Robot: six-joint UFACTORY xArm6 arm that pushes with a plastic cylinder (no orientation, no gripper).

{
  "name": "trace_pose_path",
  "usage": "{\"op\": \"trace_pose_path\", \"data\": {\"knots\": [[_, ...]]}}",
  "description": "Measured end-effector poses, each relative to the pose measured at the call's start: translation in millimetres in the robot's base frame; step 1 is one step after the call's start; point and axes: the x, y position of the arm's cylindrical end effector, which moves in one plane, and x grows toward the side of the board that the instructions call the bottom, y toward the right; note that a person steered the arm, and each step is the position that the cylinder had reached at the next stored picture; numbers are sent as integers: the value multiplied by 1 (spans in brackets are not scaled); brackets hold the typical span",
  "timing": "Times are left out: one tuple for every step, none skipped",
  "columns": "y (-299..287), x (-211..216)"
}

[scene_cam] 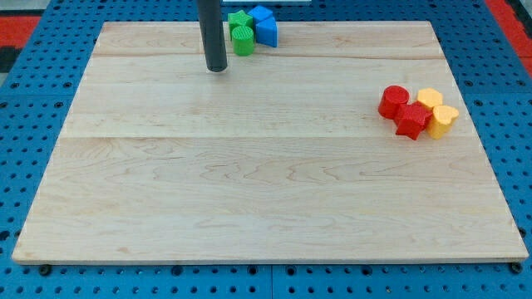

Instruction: Push the green star between blue cube and blue triangle

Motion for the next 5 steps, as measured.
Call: {"op": "trace_pose_path", "data": {"knots": [[0,-1],[20,-2],[65,-3],[104,-16],[146,-30]]}}
